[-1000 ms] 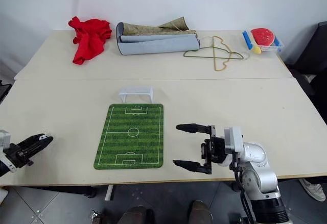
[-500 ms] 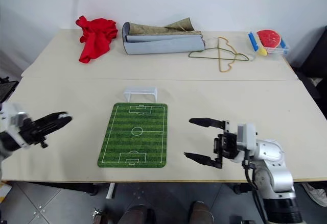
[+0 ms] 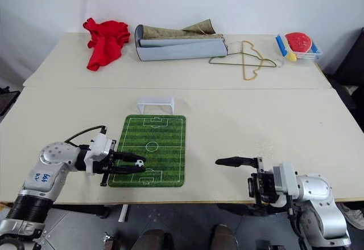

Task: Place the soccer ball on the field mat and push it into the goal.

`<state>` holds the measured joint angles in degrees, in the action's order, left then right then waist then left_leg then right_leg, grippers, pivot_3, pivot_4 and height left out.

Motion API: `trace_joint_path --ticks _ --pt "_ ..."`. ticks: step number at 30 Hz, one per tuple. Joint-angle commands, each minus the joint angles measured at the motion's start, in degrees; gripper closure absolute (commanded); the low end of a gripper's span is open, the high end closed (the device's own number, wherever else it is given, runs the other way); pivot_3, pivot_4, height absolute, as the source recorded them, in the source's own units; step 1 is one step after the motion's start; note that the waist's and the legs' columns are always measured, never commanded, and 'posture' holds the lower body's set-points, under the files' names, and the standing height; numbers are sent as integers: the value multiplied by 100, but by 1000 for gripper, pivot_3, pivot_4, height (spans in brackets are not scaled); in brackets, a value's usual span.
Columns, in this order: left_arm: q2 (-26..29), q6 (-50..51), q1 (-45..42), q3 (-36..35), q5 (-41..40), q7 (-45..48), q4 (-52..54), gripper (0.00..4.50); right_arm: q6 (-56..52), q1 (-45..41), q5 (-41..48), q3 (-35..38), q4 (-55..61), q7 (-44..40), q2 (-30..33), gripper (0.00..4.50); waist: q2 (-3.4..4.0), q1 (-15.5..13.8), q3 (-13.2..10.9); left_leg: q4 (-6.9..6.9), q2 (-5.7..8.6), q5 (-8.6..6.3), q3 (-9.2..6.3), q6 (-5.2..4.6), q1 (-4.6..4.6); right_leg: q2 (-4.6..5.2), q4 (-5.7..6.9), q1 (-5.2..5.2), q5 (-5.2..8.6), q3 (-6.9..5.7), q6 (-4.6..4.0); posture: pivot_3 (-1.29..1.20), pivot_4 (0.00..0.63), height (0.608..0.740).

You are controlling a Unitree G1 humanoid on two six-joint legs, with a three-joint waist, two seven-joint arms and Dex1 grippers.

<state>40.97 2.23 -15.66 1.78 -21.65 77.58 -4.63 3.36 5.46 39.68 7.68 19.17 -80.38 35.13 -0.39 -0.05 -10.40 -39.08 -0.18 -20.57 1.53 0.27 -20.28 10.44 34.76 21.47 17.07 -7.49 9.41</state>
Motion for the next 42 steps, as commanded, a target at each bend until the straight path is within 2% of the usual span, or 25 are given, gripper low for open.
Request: trace_joint_path --ticks 1,9,18,20,22,23,26,36,40,42 --pt "-147 -191 213 173 228 -224 237 3635 35 77 49 175 210 200 8 0 0 -10 0 0 1 -1 1 -1 3 1 0 -3 -1 2 1 0 150 740" --pt "-405 -609 75 382 692 -592 -108 3635 83 -1 -24 10 139 319 -60 0 0 -100 0 -1 0 -1 0 -1 3 0 -2 -3 -1 1 0 0 150 740" --pt "-408 -695 92 436 647 -469 -238 3635 139 216 -66 -57 233 380 -102 0 0 -131 0 -1 1 -1 0 -1 3 0 -2 -3 -2 -1 0 0 150 740" --pt "-426 -502 84 407 493 -412 -184 2922 165 258 -77 -50 199 366 -112 0 1 -130 0 -1 1 -1 0 -1 3 0 -2 -4 -1 0 0 0 150 740" --pt "-482 -547 36 357 523 -522 -209 2507 202 265 -99 -58 168 352 -128 0 1 -130 0 -1 1 -1 0 -1 3 0 -2 -3 -1 0 0 0 150 740" --pt "-487 -524 34 356 505 -509 -186 2125 209 267 -104 -64 159 348 -132 0 1 -130 0 -1 1 -1 0 -1 3 0 -2 -4 -1 0 0 0 150 740" --pt "-504 -523 34 333 461 -491 -158 1363 233 255 -117 -87 120 350 -154 0 1 -130 0 -1 0 -1 0 -1 3 0 -1 -4 -2 0 0 0 150 740" --pt "-485 -534 115 31 72 -494 95 1363 248 219 -149 -164 -4 276 -186 0 0 -130 0 -1 0 -1 -1 -1 2 0 -2 -4 -2 -1 0 0 150 740" --pt "-263 -36 397 -520 -678 -464 765 1363 273 210 -158 -188 -119 196 -166 0 0 -123 0 -1 -1 -1 -1 -1 2 0 -3 -3 -2 -1 0 0 150 740" --pt "16 303 827 -856 -1021 -420 1285 1363 305 216 -146 -162 -193 136 -149 0 1 -104 0 -1 -4 -1 -1 -1 2 -1 -5 -3 -2 -1 0 0 150 740"
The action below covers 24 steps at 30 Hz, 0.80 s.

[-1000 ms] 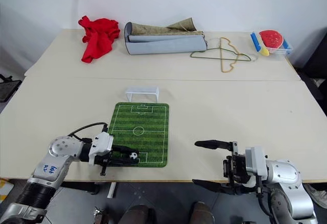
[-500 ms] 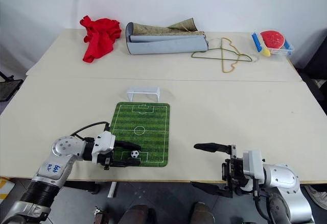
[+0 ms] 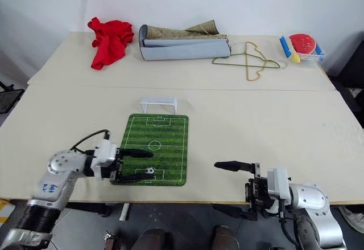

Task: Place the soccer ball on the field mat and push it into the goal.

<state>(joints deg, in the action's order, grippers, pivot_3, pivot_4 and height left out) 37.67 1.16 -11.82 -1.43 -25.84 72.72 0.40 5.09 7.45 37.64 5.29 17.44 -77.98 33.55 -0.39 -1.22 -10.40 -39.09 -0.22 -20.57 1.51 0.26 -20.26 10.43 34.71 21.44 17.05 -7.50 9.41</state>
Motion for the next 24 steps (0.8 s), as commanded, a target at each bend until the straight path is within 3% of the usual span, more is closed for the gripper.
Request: trace_joint_path --ticks 1,4,7,12,17,24 --pt "459 510 647 -655 -697 89 976 1363 151 22 64 92 -51 -130 12 0 0 38 0 1 -3 -1 0 1 0 -1 0 0 0 1 0 0 150 740" --pt "719 546 1470 -1066 -798 183 1307 1363 210 -96 59 152 -237 -183 26 0 8 74 -5 3 -5 -3 1 2 2 -2 -4 0 0 2 0 0 150 740" --pt "607 68 1916 -1178 -576 209 1201 1538 428 -206 15 206 -523 -317 2 0 16 58 -9 2 -4 -4 2 1 6 -1 -7 -6 0 3 -1 0 150 740" --pt "347 -551 2518 -816 -161 330 1019 2880 859 -347 -81 371 -1185 -524 -9 0 19 -16 -10 1 -3 -8 2 0 4 -2 -13 -7 -2 1 -3 0 150 740" --pt "113 -763 2323 -342 85 229 1005 4481 1050 -458 -105 387 -1392 -642 23 0 20 -20 -10 2 -4 -11 3 -3 1 -4 -20 -6 -2 -1 -2 0 150 740" --pt "-68 -555 1658 59 240 -83 801 4481 783 -441 -66 283 -1007 -433 41 0 26 -4 -10 1 -4 -11 4 -3 4 -5 -19 -8 -4 0 0 0 150 740"
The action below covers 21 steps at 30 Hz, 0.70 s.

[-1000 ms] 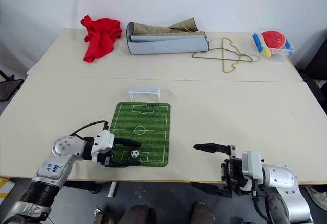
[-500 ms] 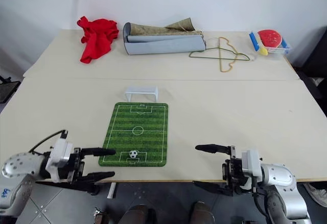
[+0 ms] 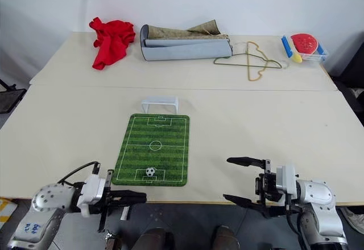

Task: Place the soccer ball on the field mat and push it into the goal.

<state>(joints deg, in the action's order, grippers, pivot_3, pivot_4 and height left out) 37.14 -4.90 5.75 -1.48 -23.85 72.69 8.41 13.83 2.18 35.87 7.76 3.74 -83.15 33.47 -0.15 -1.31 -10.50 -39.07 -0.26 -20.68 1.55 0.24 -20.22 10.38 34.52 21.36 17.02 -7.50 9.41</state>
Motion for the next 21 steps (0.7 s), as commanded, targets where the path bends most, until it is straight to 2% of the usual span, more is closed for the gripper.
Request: trace_joint_path --ticks 1,7,13,17,21 --pt "-12 85 -159 77 20 -98 -26 4481 -140 103 114 25 431 122 45 0 2 4 0 1 -1 0 0 1 -1 -2 0 1 0 0 0 0 150 740" --pt "-52 35 -791 247 263 -125 -706 4481 -345 420 90 45 1017 519 14 0 3 -18 0 -1 -2 -1 0 1 -1 -3 0 0 0 0 0 0 150 740" --pt "-692 188 -1747 468 447 -655 -1411 4481 -506 775 109 258 1489 885 128 0 3 -31 0 -2 2 0 -2 1 -3 -2 0 -1 -1 -1 1 0 150 740" --pt "-1146 -53 -2476 216 627 -1370 -2155 4481 -600 964 107 377 1744 1231 80 0 1 -20 2 -5 3 0 -1 1 -3 -2 1 -2 -1 -2 3 0 150 740" --pt "-1188 -47 -2662 -212 541 -1912 -2351 4481 -585 1016 21 443 1834 1641 -63 0 0 34 1 -4 0 0 2 1 -2 -4 1 0 -1 0 3 0 150 740"
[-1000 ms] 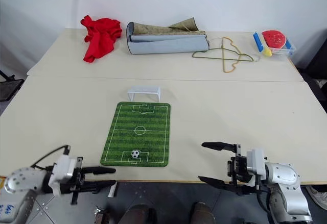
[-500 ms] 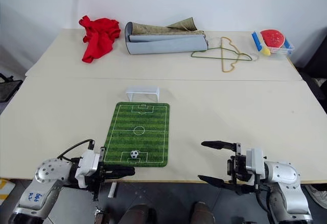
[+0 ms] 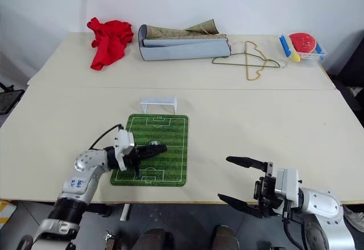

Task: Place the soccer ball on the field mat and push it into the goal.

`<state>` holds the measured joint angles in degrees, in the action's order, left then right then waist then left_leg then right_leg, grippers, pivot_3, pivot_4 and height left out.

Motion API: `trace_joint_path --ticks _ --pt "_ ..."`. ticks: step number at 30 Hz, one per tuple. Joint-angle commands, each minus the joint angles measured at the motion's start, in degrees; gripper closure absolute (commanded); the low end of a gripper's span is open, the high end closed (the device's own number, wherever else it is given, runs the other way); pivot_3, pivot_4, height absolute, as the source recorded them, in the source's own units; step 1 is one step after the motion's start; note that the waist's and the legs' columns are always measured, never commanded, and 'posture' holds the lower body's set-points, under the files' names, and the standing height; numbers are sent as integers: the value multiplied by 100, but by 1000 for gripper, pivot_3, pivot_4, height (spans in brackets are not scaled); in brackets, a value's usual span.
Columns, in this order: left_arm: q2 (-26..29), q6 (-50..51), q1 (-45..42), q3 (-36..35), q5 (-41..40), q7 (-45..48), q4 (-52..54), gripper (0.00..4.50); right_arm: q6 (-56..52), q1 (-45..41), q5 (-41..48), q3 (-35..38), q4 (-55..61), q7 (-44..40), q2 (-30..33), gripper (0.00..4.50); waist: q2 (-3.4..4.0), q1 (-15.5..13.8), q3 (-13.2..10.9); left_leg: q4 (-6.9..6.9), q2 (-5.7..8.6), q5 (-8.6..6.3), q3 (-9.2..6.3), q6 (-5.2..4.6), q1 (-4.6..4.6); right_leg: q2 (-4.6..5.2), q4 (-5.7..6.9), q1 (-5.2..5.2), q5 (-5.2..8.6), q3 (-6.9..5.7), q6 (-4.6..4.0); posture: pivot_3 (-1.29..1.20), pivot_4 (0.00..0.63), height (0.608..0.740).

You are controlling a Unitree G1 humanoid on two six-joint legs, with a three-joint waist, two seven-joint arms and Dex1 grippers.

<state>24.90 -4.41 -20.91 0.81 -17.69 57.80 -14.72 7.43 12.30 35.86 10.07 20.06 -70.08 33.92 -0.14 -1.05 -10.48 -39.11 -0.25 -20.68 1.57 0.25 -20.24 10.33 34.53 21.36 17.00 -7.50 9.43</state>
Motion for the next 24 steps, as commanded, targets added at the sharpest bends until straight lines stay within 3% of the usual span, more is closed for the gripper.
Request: trace_joint_path --ticks 1,7,12,18,24 --pt "66 -132 27 -551 -78 -535 -18 4481 77 -6 -14 231 204 457 -155 0 0 10 0 0 0 0 0 0 0 0 0 1 0 0 0 0 150 740" --pt "789 611 1127 -1247 -1129 184 1350 4481 183 -497 -301 202 -27 1395 -734 0 -1 49 -1 1 -6 0 0 0 0 1 0 4 0 3 0 0 150 740" --pt "1436 843 2095 -2290 -1243 -70 1772 4481 435 -868 -508 84 -508 1459 -953 0 2 48 -2 1 -7 0 -1 1 -1 0 -1 5 0 5 -1 0 150 740" --pt "1472 699 3125 -3217 -1024 -510 1663 4481 671 -1379 -662 -13 -1157 1358 -949 0 12 68 -9 3 -9 -5 2 1 -1 -1 -2 7 0 7 -1 0 150 740" --pt "1324 632 3264 -3339 -1073 -767 1716 4481 890 -1656 -806 38 -1686 1092 -710 0 12 64 -9 4 -9 -5 1 1 -2 -1 -2 8 0 6 -1 0 150 740"
